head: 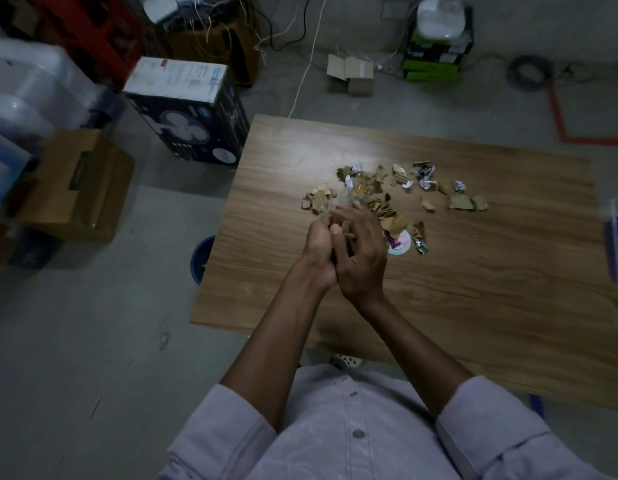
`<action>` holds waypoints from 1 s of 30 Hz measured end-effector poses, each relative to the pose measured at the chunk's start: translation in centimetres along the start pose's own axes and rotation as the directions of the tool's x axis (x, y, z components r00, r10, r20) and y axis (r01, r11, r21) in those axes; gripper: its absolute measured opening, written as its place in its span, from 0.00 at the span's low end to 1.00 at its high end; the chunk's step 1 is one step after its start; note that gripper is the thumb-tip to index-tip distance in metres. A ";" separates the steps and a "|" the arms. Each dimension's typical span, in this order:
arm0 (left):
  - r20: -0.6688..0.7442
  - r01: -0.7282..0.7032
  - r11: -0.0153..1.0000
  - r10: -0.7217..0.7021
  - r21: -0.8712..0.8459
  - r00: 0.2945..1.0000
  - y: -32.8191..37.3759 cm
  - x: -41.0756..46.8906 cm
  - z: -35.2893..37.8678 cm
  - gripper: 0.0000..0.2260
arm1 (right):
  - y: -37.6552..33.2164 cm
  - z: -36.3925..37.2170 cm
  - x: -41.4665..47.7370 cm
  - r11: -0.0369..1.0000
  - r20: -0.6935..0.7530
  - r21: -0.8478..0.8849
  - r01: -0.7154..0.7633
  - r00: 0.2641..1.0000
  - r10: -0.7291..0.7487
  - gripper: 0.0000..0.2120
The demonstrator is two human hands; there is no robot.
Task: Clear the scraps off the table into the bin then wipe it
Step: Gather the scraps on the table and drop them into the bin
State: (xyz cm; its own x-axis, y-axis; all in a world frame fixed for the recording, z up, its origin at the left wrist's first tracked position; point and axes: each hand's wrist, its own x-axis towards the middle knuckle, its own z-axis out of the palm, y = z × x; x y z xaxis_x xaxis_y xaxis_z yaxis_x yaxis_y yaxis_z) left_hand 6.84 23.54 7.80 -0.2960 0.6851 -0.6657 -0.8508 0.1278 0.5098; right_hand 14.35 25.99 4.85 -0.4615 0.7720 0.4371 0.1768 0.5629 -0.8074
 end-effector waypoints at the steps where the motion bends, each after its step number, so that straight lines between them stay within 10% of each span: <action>1: 0.027 0.025 0.999 -0.024 -0.030 0.999 0.2 -0.3 0.0 0.18 | -0.1 -0.3 -0.1 0.998 0.020 -0.009 0.056 0.998 -0.055 0.13; 11: 0.064 0.012 0.991 -0.003 -0.134 0.998 0.1 -1.5 -0.7 0.20 | -0.1 -1.0 0.8 0.987 0.042 0.079 0.143 0.988 -0.146 0.11; 17: 0.021 -0.016 0.974 0.021 -0.224 1.000 -0.3 -1.3 -1.0 0.27 | 0.6 -0.3 -0.1 0.994 -0.030 0.098 -0.044 0.998 0.047 0.10; 23: -0.035 0.035 0.981 -0.042 -0.190 0.998 -1.5 -0.7 -1.1 0.12 | -0.6 -0.3 0.0 0.959 -0.054 0.196 -0.206 0.974 0.221 0.13; 26: -0.083 -0.001 0.984 -0.014 -0.177 0.996 -2.5 -1.5 -0.3 0.18 | -1.8 -0.4 0.9 0.712 -0.017 0.502 -0.491 0.818 0.575 0.07; 30: -0.159 -0.073 0.974 0.039 -0.215 0.987 -2.8 -1.8 0.1 0.22 | -2.0 -1.5 2.3 -0.005 0.361 0.805 -0.594 0.483 0.797 0.08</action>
State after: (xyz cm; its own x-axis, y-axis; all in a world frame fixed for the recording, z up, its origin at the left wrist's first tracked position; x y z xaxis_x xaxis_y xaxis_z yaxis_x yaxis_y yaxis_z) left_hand 9.81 21.98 7.64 -0.3938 0.5671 -0.7234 -0.9003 -0.0794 0.4279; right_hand 14.21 27.05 8.06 -0.3963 0.7153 -0.5756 -0.4262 -0.6986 -0.5748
